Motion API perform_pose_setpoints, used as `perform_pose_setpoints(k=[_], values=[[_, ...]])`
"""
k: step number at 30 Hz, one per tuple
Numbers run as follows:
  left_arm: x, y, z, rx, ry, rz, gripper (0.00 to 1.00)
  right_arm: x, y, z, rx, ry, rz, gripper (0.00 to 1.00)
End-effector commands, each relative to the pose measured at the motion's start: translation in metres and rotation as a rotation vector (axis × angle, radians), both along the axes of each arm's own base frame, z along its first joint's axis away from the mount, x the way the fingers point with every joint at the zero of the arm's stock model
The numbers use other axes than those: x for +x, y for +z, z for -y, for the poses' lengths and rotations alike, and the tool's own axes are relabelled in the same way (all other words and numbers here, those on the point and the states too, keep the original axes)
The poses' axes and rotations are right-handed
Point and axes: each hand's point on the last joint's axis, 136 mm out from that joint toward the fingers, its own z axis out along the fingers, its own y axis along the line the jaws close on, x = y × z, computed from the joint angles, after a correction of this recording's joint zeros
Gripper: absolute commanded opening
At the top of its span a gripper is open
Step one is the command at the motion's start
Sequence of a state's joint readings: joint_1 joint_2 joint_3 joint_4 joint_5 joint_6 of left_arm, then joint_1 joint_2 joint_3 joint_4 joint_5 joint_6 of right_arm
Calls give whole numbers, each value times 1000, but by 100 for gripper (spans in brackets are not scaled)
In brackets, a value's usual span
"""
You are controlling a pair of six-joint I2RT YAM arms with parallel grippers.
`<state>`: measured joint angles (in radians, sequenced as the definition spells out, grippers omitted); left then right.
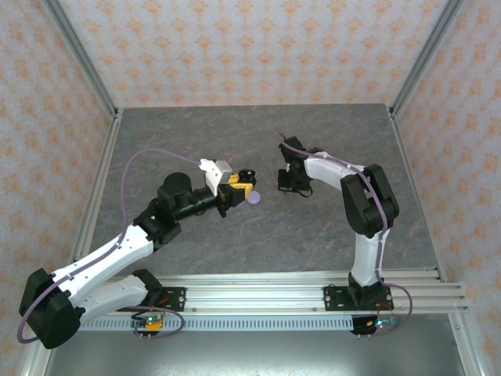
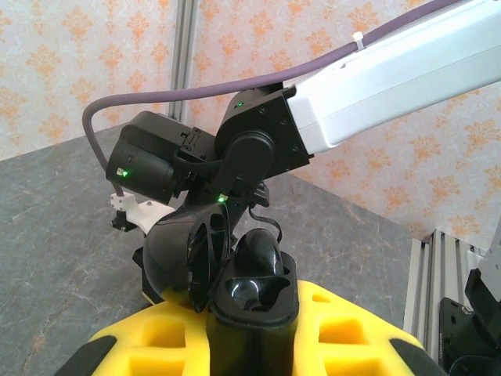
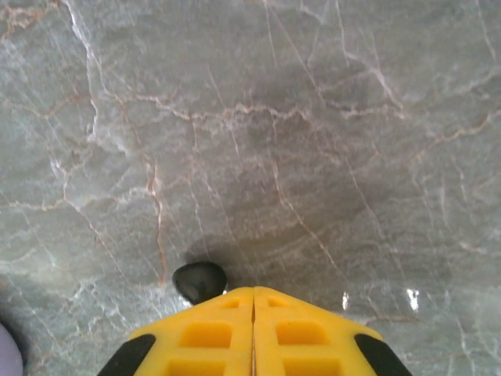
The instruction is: Insert the wireless bluetooth earbuds into the charging case
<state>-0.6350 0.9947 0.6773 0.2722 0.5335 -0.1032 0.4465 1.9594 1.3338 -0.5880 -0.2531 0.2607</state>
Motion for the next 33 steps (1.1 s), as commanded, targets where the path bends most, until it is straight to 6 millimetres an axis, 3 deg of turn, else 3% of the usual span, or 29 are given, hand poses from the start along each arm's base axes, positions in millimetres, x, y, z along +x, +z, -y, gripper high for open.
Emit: perform_pose_setpoints(k=[1,11,17,19,23,33], values=[[-1,1,-2,-3,12,16,18,-2,-1,8,-58,1,-20,9],[0,1,-2,2,15,16,18,-2,28,12,-69,31,37,13],[0,4,-2,-2,17,20,18,0,46,-5,19,82,59,27],[0,5,-2,-4,17,19,18,1,44,-11,39,94,50,35],[0,6,-2,-9,15,20,18,4,37,-15,-4,106,32,43],[-1,9,-3,-10,16,22,18,9,18,-12,-149,113,-7,45]])
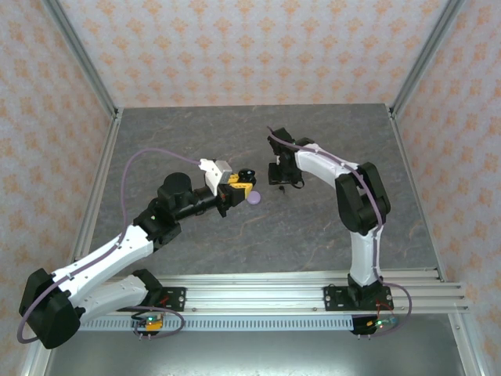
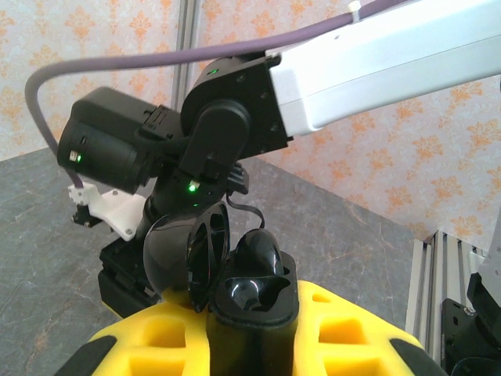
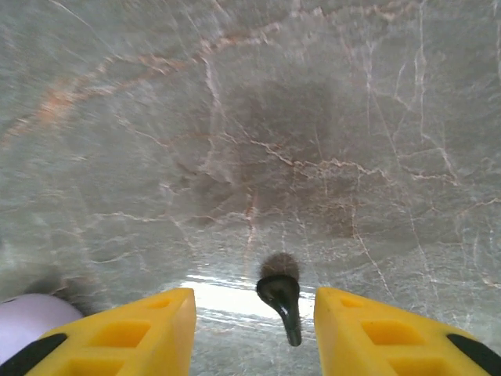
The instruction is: Insert the wireless bluetooth earbuds into the charging case
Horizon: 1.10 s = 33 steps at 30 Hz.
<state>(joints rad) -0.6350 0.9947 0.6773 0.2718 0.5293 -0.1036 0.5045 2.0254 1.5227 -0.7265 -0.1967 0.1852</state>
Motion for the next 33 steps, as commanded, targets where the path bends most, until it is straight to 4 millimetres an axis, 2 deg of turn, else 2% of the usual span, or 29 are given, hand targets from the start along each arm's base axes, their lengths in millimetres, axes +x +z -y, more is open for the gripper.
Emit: perform_pose_setpoints(k=[1,27,33], values=[[-2,9,-3,-11,12,22,18,-3,-4,12,-82,-2,-28,44],[-2,7,-3,-12,14,21,18,-7,-26,12,-147,13,-98,30],[-2,7,-3,-13,15,21,18,-7,-31,13,-157,10,-106,29]])
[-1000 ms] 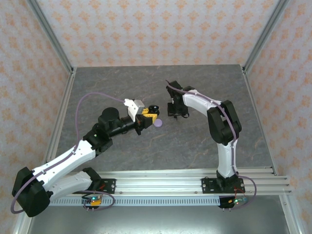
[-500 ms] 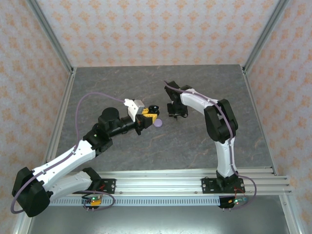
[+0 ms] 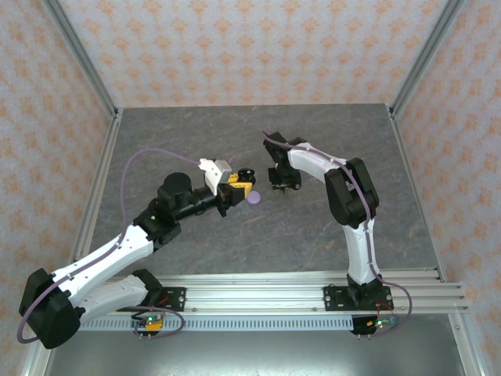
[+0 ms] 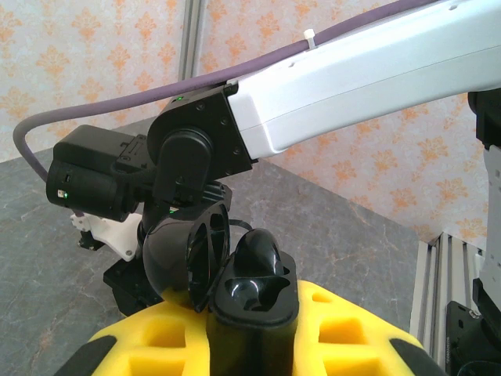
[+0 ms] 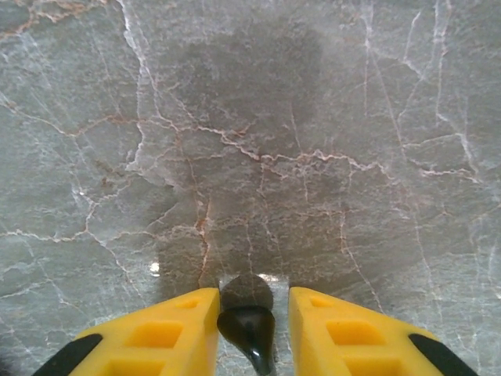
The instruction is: Insert the wireless bluetooth earbuds into the charging case
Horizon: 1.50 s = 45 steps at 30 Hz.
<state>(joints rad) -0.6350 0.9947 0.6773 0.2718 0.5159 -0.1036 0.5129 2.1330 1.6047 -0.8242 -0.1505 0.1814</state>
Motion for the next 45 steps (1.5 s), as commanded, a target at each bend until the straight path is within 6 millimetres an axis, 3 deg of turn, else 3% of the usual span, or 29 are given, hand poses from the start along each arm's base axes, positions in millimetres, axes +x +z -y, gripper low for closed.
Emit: perform_pose_setpoints(k=[1,6,14,23,34,45], values=[[-4,7,-2,-14,2,19,18,-3,-6,6,-58,8,-21,29],[-4,5,-2,-13,4,15,18,-2,-6,7,-61,1,-13,25],[7,-1,-1,-14,41,-22,18,4,12,8,-33,-24,65,21],[33,-28,-4,9,153,-107,19,3,38,4,165,-87,126,19],[52,-59,8,2,168,-131,19,-10,108,-8,478,-96,258,19],[57,-59,27,-86,94,-83,19,-31,194,-20,697,13,437,19]])
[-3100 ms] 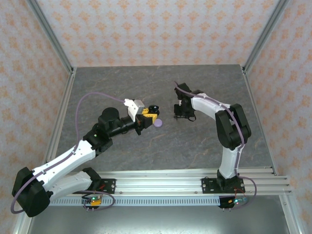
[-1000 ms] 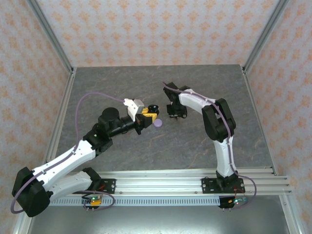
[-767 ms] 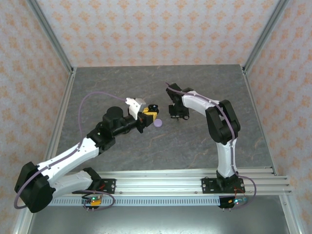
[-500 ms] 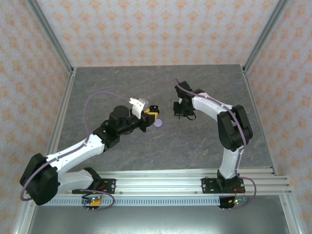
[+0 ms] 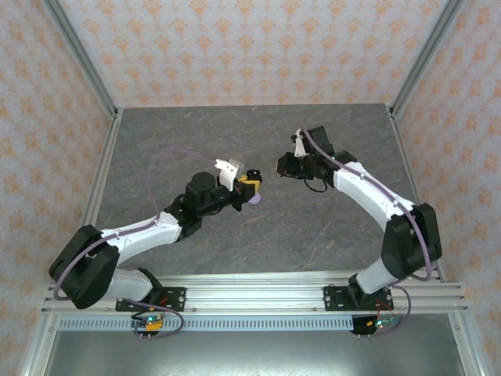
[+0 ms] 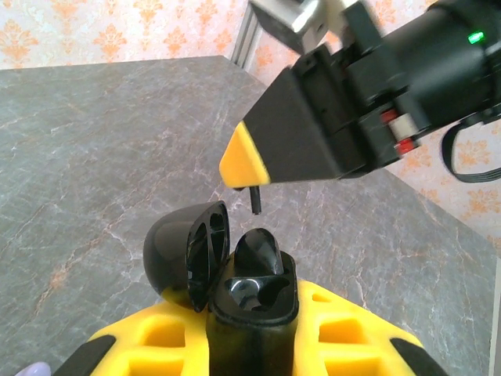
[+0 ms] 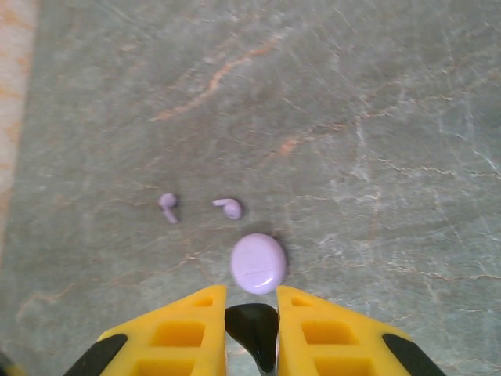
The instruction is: Insert the wireless bluetooth earbuds into the charging case
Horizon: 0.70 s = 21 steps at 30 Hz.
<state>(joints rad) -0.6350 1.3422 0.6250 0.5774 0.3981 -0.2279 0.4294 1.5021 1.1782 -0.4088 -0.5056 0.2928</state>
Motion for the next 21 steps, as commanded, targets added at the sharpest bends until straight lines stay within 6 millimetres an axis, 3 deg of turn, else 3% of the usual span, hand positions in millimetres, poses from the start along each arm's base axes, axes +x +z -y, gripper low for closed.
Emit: perform_pose_setpoints(k=[1,9,21], values=[[-2,26,10,-90,-48,92,19,-8,42,-8,103,44,110,19],[-4,35,21,-149,-103,127,19,-38,100,-21,165,157,275,20],[-5,44,36,-148,-166,117,19,-56,121,-43,157,253,334,20]])
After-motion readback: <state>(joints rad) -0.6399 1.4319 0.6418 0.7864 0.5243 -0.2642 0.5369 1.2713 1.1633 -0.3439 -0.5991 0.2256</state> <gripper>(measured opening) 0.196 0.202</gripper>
